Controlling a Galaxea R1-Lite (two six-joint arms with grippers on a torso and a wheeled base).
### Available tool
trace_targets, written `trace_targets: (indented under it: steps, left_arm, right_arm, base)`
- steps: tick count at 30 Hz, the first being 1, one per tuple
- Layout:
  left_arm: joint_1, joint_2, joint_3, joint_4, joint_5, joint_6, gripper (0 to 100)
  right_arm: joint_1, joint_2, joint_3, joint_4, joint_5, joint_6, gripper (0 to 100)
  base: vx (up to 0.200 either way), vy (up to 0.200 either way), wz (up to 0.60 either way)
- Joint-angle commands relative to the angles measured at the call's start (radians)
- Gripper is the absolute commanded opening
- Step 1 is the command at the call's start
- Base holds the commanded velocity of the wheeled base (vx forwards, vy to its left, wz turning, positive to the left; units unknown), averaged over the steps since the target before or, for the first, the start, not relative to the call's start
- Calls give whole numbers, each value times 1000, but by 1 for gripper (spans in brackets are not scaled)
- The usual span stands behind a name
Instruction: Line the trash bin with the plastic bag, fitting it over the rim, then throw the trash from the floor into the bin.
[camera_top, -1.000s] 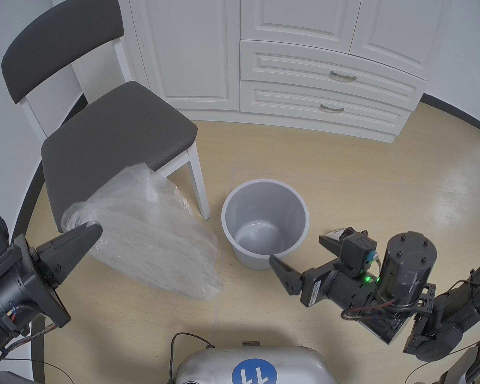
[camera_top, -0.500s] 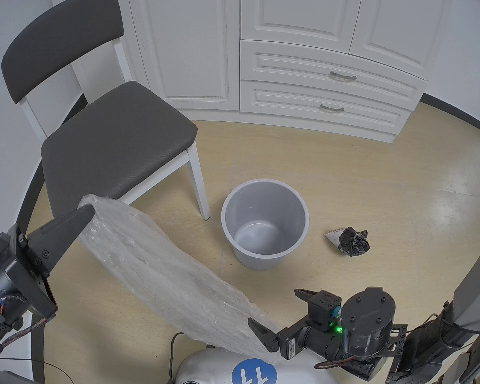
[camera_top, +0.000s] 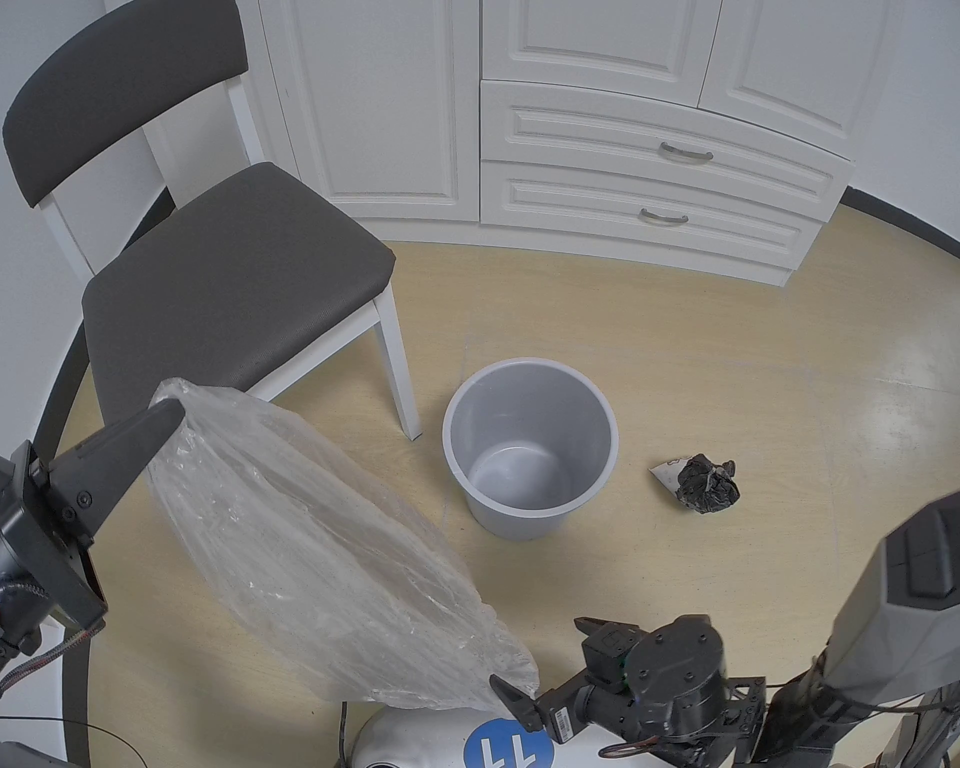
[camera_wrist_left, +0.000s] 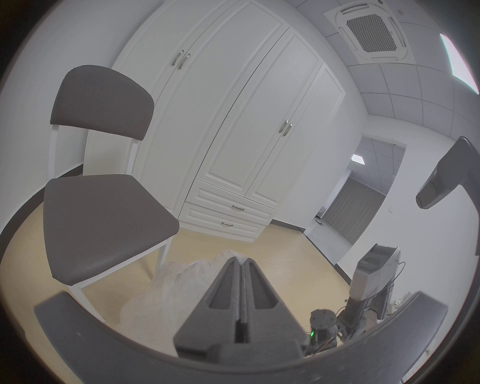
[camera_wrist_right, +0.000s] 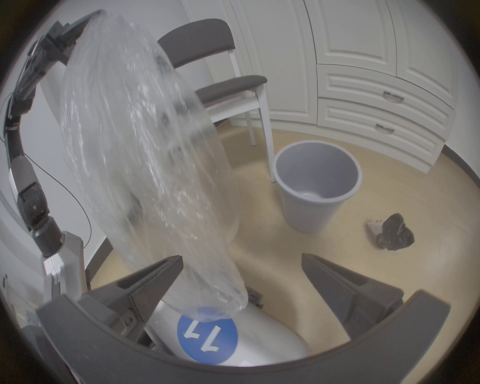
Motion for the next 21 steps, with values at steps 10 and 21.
trace_targets:
  steps: [10,21]
  left_arm:
    - [-1,-5,-23,-2,1,-32,0]
    - [-1,-12,-26,-2,1,-34,0]
  right_arm:
    - [40,388,-251,-198,18,180,100]
    - [34,481,-448,-212,4,269,100]
  base:
    - [0,0,0]
    - [0,0,0]
